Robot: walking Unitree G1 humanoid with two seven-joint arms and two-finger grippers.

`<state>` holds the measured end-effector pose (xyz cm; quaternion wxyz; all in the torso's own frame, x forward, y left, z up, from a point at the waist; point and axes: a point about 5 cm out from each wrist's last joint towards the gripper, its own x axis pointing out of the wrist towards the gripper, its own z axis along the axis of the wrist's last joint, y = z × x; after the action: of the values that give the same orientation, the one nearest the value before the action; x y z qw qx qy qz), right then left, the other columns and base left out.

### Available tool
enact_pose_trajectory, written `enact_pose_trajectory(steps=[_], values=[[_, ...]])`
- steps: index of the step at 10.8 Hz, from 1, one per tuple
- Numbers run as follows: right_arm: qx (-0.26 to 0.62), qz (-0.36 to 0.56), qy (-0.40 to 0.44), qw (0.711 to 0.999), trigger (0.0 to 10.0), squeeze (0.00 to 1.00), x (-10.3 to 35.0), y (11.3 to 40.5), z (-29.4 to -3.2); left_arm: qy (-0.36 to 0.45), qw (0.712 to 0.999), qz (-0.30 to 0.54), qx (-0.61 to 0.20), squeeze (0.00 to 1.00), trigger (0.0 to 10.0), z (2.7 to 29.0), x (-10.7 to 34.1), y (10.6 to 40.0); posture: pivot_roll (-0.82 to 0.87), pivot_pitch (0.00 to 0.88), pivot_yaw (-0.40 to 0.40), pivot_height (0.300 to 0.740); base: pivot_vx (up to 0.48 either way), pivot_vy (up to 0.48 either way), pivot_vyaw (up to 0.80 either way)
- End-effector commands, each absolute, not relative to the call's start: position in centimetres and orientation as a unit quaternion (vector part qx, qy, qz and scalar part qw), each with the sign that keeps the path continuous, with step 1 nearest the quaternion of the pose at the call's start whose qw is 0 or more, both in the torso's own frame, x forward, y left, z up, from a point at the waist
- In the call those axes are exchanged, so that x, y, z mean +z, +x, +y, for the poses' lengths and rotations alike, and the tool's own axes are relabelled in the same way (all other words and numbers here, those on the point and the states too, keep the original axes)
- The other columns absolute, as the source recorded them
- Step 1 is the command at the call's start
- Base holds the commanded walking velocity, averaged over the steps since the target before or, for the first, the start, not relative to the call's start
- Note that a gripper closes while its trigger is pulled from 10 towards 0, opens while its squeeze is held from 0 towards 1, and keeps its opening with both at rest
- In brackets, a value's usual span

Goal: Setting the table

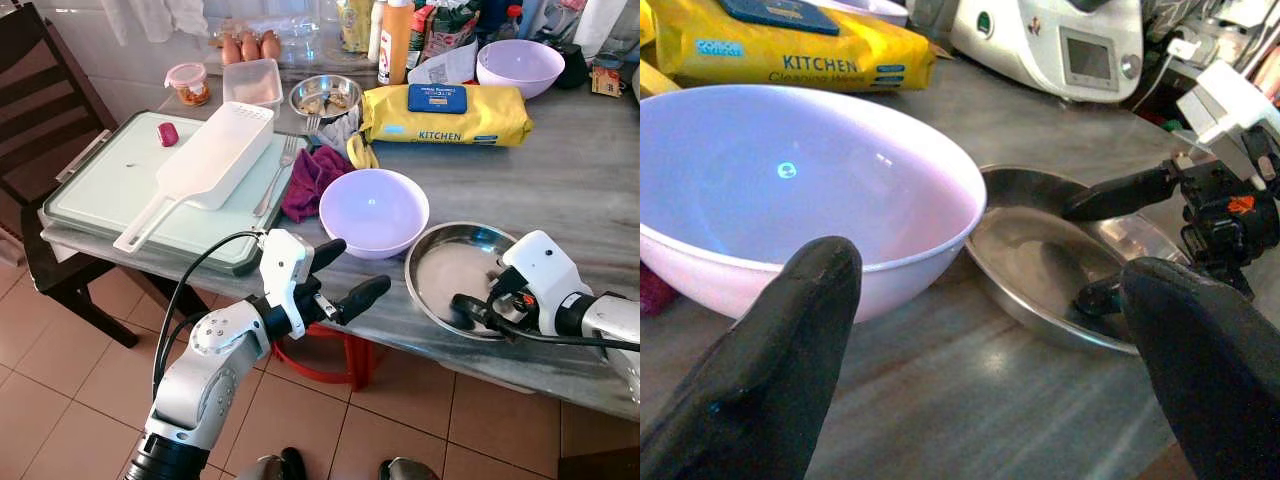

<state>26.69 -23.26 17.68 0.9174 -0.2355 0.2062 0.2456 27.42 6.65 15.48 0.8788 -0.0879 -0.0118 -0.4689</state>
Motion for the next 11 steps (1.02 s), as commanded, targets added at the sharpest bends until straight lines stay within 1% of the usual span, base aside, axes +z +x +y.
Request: enact_pose_trajectory(steps=[1,2,4,5,6,7,8,9,10,11], values=[[0.246,0.208,-0.238,0.916,10.0,0.00,18.0,26.3,-23.6,-0.082,0.880,-0.018,-0.467,0.00,10.0,6.8,15.9,27.4,-0.26,0.180,0.100,0.740,0.000,0.000,0.00],[0.230,0.202,-0.250,0.919,10.0,0.00,18.8,26.2,-24.4,-0.081,0.880,-0.018,-0.467,0.00,10.0,6.9,15.9,27.4,-0.25,0.181,0.101,0.740,0.000,0.000,0.00],[0.213,0.159,-0.258,0.929,10.0,0.00,21.8,26.2,-25.0,-0.081,0.880,-0.018,-0.467,0.00,10.0,6.9,15.8,27.5,-0.26,0.179,0.105,0.740,0.000,0.000,0.00],[0.205,0.141,-0.248,0.936,10.0,0.33,22.8,26.4,-25.1,-0.080,0.880,-0.018,-0.468,0.00,10.0,6.9,15.8,27.5,-0.26,0.177,0.107,0.740,0.000,0.000,0.00],[0.210,0.128,-0.244,0.938,10.0,1.00,23.4,26.5,-24.8,-0.081,0.879,-0.020,-0.469,0.00,10.0,6.8,16.0,27.6,-0.26,0.173,0.107,0.740,0.000,0.000,0.00],[0.218,0.099,-0.229,0.943,10.0,1.00,24.2,26.6,-24.2,-0.081,0.880,-0.021,-0.468,0.00,10.0,6.8,16.0,27.7,-0.26,0.170,0.107,0.740,0.000,0.000,0.00],[0.218,-0.004,-0.213,0.952,10.0,1.00,27.1,27.1,-22.8,-0.080,0.882,-0.022,-0.464,0.00,10.0,7.0,16.0,27.8,-0.26,0.167,0.107,0.740,0.000,0.000,0.00],[0.210,-0.043,-0.192,0.958,10.0,1.00,28.0,27.3,-22.4,-0.078,0.884,-0.024,-0.461,0.00,10.0,7.1,16.0,27.8,-0.26,0.164,0.107,0.740,0.000,0.000,0.00],[0.180,-0.082,-0.177,0.964,10.0,1.00,28.5,27.9,-21.9,-0.075,0.892,-0.033,-0.444,0.00,10.0,7.4,16.1,28.1,-0.25,0.159,0.102,0.740,0.000,0.000,0.00],[0.161,-0.088,-0.147,0.972,10.0,0.38,27.5,28.3,-20.9,-0.057,0.913,-0.060,-0.400,0.00,10.0,8.2,16.5,28.7,-0.25,0.156,0.095,0.740,0.000,0.000,0.00]])
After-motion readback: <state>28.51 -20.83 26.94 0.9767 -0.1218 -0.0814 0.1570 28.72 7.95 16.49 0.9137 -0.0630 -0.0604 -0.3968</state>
